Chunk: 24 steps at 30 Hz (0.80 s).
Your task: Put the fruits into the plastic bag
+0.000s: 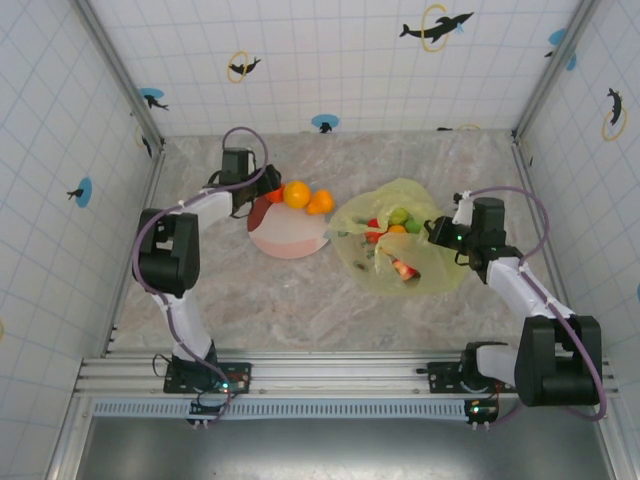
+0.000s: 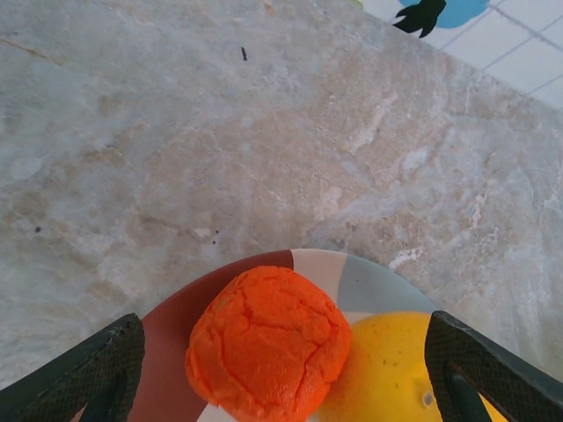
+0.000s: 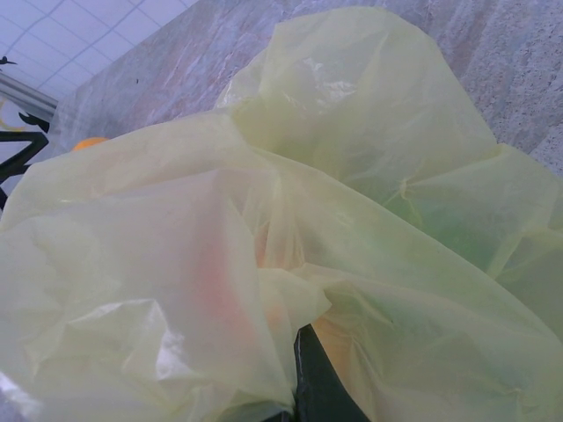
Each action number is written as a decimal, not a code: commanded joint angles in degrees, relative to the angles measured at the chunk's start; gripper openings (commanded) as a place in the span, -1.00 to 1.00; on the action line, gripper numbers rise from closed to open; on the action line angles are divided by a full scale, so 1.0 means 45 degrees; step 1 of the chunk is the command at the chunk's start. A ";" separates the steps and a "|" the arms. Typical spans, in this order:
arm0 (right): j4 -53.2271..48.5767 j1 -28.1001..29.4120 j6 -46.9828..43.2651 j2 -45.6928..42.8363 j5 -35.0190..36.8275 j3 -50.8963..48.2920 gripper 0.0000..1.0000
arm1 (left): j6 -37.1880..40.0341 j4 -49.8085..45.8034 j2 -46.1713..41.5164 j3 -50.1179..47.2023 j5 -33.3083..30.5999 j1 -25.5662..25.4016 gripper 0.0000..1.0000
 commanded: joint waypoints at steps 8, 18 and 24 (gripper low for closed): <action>0.0338 0.0045 -0.0030 -0.0053 -0.0092 -0.0203 -1.00 | 0.0328 -0.0483 0.1283 0.1010 0.0696 0.0022 0.62; 0.0283 0.0031 -0.0044 -0.0053 -0.0071 -0.0264 -1.00 | 0.0372 -0.0561 0.1828 0.1101 0.0756 0.0034 0.55; 0.0300 0.0054 -0.0029 -0.0013 -0.0071 -0.0262 -1.00 | 0.0379 -0.0507 0.1835 0.0809 0.0642 0.0025 0.50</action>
